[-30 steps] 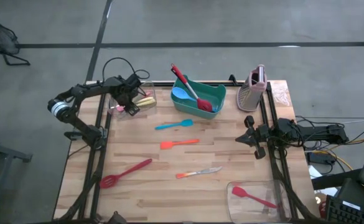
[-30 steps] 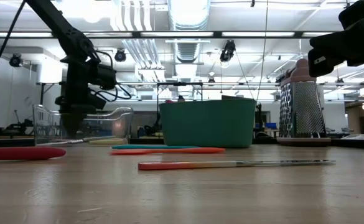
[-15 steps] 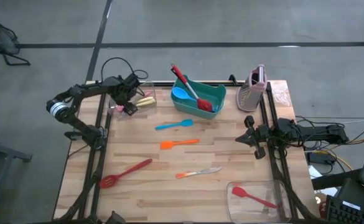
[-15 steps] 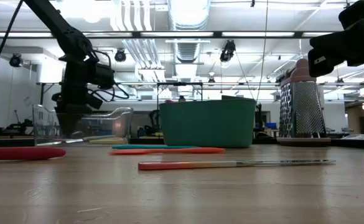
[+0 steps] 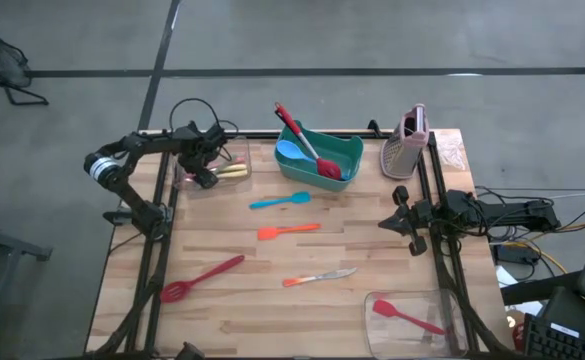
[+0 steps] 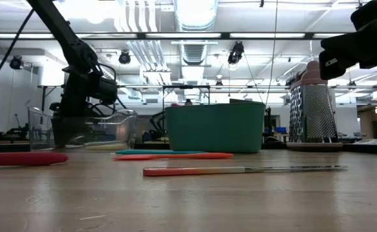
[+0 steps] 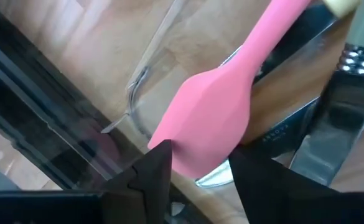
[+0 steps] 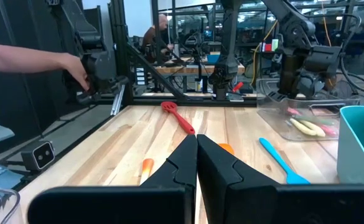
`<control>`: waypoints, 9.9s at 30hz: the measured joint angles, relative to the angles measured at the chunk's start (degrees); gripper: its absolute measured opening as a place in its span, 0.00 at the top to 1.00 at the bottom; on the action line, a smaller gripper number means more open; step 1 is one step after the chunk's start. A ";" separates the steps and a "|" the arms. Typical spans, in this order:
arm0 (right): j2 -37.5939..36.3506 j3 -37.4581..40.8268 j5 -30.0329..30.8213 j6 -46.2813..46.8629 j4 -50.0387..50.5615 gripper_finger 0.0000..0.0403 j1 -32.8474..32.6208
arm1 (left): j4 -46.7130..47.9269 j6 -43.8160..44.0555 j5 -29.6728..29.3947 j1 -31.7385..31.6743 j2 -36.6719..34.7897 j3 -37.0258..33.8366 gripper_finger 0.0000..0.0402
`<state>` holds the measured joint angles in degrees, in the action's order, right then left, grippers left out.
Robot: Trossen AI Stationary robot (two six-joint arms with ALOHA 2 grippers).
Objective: Pick & Place Kitchen Items
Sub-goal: Put the pink spatula into the bottom transparent bin
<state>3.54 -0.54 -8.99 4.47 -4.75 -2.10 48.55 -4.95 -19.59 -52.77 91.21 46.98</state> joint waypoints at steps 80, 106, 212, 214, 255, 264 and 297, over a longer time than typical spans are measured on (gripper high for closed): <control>0.01 0.01 0.00 0.00 0.00 0.98 -0.01 | -9.19 -12.41 1.05 2.34 -8.39 -6.63 0.82; 0.01 0.00 0.00 0.00 0.00 0.98 0.00 | 15.03 -8.45 3.57 8.08 -16.34 7.08 0.95; 40.53 -4.14 10.70 16.28 -42.20 0.49 -2.99 | -53.72 19.03 17.39 62.60 -1.98 10.31 0.94; 44.03 -7.41 10.69 13.61 -42.33 0.48 -3.74 | -54.15 20.32 17.35 62.00 -1.98 10.40 0.94; 65.88 -26.99 6.16 2.49 -44.48 0.93 -4.39 | -52.65 20.28 15.58 61.24 -1.98 10.87 0.93; 65.84 -26.99 6.14 2.64 -43.91 0.93 -4.39 | -52.65 20.36 15.58 61.24 -1.96 10.87 0.91; 65.84 -26.99 5.96 3.63 -43.50 0.93 -4.41 | -53.05 21.67 15.36 61.22 -1.96 10.87 0.86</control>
<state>69.38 -27.53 -3.04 8.09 -48.26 -6.50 -4.50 16.72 -4.24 8.45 89.25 57.84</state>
